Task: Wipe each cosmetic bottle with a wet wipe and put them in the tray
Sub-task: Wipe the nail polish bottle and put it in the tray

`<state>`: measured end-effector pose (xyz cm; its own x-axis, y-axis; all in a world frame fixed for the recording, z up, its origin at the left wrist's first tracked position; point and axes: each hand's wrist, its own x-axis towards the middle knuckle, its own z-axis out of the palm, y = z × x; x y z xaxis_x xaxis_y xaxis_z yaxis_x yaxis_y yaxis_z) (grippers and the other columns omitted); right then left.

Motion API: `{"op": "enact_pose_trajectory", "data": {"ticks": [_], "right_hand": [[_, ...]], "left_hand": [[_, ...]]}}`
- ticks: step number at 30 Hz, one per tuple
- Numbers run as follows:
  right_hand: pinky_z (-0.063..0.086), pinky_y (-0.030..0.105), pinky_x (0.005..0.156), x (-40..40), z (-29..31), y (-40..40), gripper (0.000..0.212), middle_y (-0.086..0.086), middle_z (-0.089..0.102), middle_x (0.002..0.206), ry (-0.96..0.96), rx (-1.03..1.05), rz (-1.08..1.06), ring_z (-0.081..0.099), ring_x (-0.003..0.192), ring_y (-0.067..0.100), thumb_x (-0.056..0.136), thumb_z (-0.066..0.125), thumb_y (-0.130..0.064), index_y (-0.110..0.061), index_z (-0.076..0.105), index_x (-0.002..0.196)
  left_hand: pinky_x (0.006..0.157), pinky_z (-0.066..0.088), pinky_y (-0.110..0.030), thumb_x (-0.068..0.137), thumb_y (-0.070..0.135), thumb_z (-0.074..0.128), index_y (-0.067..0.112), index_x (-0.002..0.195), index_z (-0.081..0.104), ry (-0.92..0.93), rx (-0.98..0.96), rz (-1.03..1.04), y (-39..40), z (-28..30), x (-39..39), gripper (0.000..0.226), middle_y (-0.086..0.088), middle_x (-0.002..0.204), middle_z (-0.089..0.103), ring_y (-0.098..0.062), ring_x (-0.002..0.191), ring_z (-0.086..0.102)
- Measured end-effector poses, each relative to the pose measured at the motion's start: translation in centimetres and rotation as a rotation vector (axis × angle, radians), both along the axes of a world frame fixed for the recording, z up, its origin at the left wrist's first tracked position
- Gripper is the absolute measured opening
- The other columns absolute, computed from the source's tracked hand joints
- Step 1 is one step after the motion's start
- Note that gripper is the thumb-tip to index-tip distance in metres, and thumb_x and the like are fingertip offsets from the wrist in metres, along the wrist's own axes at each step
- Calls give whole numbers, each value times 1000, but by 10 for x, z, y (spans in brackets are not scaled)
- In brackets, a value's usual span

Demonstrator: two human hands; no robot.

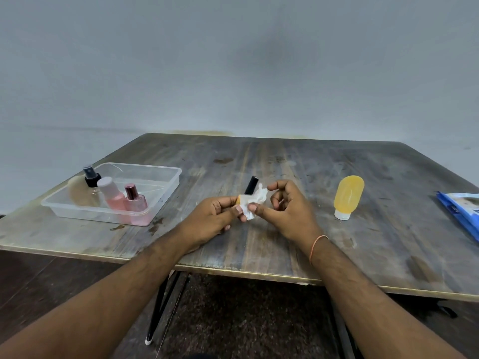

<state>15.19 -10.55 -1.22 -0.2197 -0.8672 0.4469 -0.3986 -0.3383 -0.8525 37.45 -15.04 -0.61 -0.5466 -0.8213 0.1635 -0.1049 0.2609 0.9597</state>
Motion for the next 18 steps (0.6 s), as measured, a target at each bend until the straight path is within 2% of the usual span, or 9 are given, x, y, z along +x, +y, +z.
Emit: {"op": "enact_pose_trajectory", "data": {"ticks": [4, 6, 10, 13, 15, 18], "right_hand": [[49, 22, 61, 1, 1, 3, 42, -7, 66, 76, 52, 60, 101, 55, 63, 4, 76, 97, -31, -23, 68, 106], [52, 28, 64, 1, 3, 4, 32, -7, 72, 79, 41, 66, 144, 58, 66, 8, 78, 96, -29, -26, 72, 100], [61, 46, 74, -1, -3, -1, 28, 2, 79, 93, -15, 49, 142, 67, 73, 22, 82, 91, -39, -28, 79, 105], [61, 57, 75, -2, -4, 0, 24, 3, 80, 92, 10, 28, 149, 70, 74, 32, 87, 83, -46, -33, 82, 107], [59, 56, 72, -2, -2, 3, 13, 7, 80, 91, 42, 25, 196, 66, 69, 31, 94, 81, -36, -39, 82, 106], [58, 53, 71, -1, 1, 4, 15, 8, 81, 92, 74, 37, 231, 66, 70, 36, 94, 82, -30, -38, 83, 107]], "left_hand": [[54, 37, -20, 109, 27, 60, 25, 133, 74, 26, 47, 12, -2, 0, 2, 27, 2, 93, 79, -8, 61, 45], [53, 36, -20, 110, 26, 59, 27, 132, 74, 7, 25, 9, -2, 0, 1, 27, 4, 87, 77, -8, 58, 43], [51, 35, -20, 111, 26, 57, 27, 131, 76, -38, -40, -12, -2, 0, 0, 28, 1, 89, 74, -9, 56, 42], [53, 37, -17, 112, 25, 55, 17, 125, 78, -88, -83, -8, -3, -3, 0, 27, -2, 87, 69, -4, 53, 43], [55, 37, -20, 112, 27, 54, 15, 124, 77, -108, -91, 0, -3, -3, -1, 29, -3, 85, 64, -6, 56, 43], [55, 41, -16, 115, 22, 48, 24, 140, 69, -103, -65, 19, -2, -2, -2, 33, 7, 85, 65, -4, 60, 47]]}}
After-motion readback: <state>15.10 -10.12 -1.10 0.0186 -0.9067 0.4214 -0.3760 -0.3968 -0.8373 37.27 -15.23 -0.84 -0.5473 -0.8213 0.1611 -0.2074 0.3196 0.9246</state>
